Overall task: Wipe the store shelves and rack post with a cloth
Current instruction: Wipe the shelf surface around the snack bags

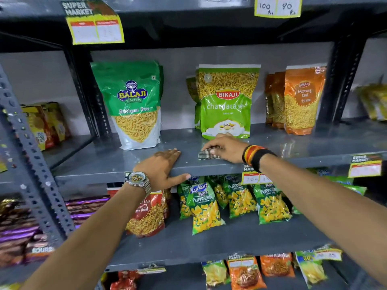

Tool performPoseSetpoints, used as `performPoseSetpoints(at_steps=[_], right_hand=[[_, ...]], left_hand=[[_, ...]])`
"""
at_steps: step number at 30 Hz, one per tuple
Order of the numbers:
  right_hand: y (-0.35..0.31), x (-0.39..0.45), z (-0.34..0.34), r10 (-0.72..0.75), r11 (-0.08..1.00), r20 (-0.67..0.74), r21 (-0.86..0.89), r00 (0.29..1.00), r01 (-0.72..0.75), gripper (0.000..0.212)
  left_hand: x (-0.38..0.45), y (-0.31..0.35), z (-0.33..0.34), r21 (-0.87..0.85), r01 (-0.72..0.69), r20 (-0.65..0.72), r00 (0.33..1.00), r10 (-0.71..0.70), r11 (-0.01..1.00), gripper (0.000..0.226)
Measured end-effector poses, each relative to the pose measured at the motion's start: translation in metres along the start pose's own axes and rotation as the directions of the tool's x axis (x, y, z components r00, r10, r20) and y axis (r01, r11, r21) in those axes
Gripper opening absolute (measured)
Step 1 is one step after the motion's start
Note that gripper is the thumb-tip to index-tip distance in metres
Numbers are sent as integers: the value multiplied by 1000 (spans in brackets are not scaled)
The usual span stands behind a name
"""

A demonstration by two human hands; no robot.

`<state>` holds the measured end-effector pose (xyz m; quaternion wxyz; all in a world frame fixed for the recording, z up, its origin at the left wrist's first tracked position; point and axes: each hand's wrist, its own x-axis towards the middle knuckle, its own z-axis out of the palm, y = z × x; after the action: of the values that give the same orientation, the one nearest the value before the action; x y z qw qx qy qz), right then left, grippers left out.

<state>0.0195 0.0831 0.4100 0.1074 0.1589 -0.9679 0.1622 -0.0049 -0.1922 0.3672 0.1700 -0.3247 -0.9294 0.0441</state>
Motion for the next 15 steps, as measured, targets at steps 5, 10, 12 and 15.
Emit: performPoseSetpoints(at_steps=[5, 10, 12, 15], right_hand=[[0, -48, -53, 0, 1000, 164, -27, 986, 5, 29], [52, -5, -64, 220, 973, -173, -36, 960, -230, 33], [60, 16, -47, 275, 957, -219, -36, 936, -289, 34], [68, 35, -23, 302, 938, -278, -84, 912, -337, 30]], left_hand=[[0, 1, -2, -6, -1, 7, 1000, 1, 1000, 109], [10, 16, -12, 43, -42, 31, 999, 41, 998, 114], [20, 32, -12, 39, -52, 20, 998, 51, 998, 108], [35, 56, -8, 18, -59, 14, 998, 59, 998, 105]])
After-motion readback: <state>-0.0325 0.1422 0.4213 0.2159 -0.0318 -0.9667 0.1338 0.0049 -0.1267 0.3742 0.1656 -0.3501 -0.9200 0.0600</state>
